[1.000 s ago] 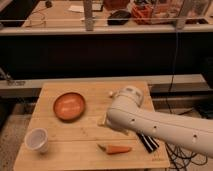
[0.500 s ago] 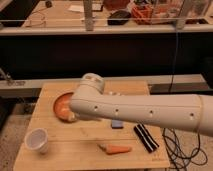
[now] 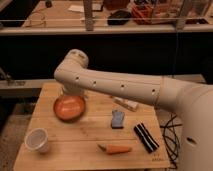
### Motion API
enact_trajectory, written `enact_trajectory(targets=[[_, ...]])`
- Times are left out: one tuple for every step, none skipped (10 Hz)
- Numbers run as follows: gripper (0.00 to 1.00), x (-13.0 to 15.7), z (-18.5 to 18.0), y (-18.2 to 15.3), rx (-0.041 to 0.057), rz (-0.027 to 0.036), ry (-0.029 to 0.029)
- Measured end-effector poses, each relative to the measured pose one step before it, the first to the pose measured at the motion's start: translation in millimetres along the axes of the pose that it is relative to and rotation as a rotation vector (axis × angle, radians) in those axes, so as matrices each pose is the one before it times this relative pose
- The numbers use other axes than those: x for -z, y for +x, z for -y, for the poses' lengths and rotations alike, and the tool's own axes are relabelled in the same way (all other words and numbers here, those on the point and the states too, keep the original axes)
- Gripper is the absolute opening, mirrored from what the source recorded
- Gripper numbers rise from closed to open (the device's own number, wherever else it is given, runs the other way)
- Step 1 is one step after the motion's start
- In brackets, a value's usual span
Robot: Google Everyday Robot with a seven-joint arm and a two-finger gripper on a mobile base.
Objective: Move the arm in a circular motion
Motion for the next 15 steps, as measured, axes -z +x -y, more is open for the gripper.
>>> enact_trajectory(targets=[[0.8,-5.64,-7.46,17.72,-0.03571,0.0008,0.00319],[0.8,-5.84,-10.6,15.54,-0.03919,0.00317,0.00279],[0.8,-8.48,-26.55,22.41,-0.07299,0.0105,0.00315],[0.8,-4.29,-19.05,10.75,-0.03985,0.00667,-0.00167],[0.8,-3.69,-20.6,10.98,-0.03912,0.00455,-0.00428],[0.8,-5.03,-25.17,11.23,-0.04718,0.00822,-0.00777],[0.8,-6.8,-28.26,11.65,-0.05222,0.01004,-0.01321],[0.8,-6.92,-26.84,9.91,-0.04901,0.00995,-0.01463],[0.8,-5.05,-22.24,7.85,-0.03957,0.00665,-0.01252],[0.8,-6.15,-27.17,8.28,-0.04526,0.00873,-0.01692],[0.8,-5.43,-26.27,7.19,-0.04268,0.00701,-0.0142],[0.8,-3.63,-26.92,6.03,-0.04248,0.0042,-0.01541],[0.8,-3.03,-33.0,3.72,-0.04508,0.00174,-0.02104],[0.8,-1.31,-23.37,0.41,-0.02816,-0.00126,-0.01251],[0.8,0.47,-28.93,-3.47,-0.02774,-0.00309,-0.01628]])
